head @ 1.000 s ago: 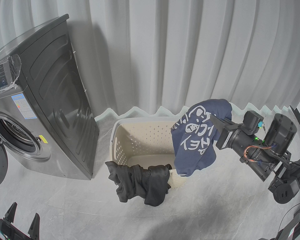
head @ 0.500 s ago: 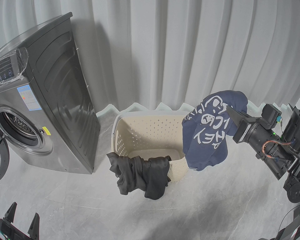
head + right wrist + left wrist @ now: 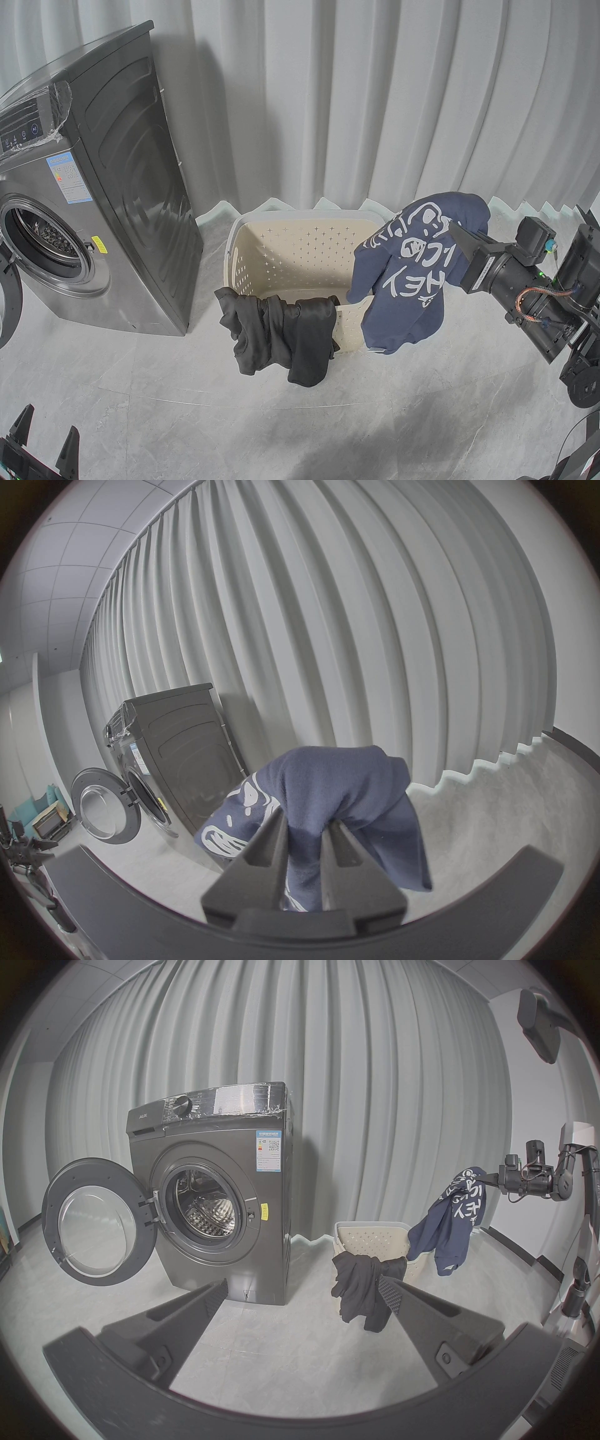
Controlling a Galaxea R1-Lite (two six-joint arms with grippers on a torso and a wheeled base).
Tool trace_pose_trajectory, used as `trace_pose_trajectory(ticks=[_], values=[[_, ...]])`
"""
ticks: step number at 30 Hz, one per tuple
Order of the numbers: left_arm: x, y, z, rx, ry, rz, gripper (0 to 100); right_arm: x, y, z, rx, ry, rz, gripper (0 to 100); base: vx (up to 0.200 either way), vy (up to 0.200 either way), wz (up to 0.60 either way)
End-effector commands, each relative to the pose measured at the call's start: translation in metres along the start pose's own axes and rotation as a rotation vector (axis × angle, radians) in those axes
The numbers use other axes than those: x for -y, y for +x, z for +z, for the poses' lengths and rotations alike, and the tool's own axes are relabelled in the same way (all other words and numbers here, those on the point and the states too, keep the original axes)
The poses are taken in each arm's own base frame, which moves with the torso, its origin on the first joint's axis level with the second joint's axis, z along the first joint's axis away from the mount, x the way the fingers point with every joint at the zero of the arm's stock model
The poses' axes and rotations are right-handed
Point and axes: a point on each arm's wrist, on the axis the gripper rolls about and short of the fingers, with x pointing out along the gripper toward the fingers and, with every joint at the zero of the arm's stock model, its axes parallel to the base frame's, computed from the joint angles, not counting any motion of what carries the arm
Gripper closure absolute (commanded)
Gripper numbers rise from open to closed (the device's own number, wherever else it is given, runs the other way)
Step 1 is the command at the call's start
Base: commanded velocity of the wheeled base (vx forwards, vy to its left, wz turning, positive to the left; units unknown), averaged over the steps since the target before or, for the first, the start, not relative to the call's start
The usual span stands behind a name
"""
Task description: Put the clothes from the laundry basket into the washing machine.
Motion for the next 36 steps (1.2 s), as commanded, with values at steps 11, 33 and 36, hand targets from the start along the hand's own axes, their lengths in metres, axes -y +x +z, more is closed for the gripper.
trace_pose_trajectory(ticks=[11,33,36], values=[[-0.0002,0.0002,-0.0043,-0.003,-0.001,0.0,0,0.0008,0.0025,-0.0031,0.011,0.0,-0.005,100,0.0,0.2,0.0],[-0.0002,0.0002,-0.0043,-0.003,-0.001,0.0,0,-0.0032,0.0025,-0.0013,0.018,0.003,0.018,100,0.0,0.2,0.0],[-0.0002,0.0002,-0.0043,-0.003,-0.001,0.0,0,-0.0035,0.0022,-0.0017,0.016,0.001,0.019,100,0.0,0.2,0.0]])
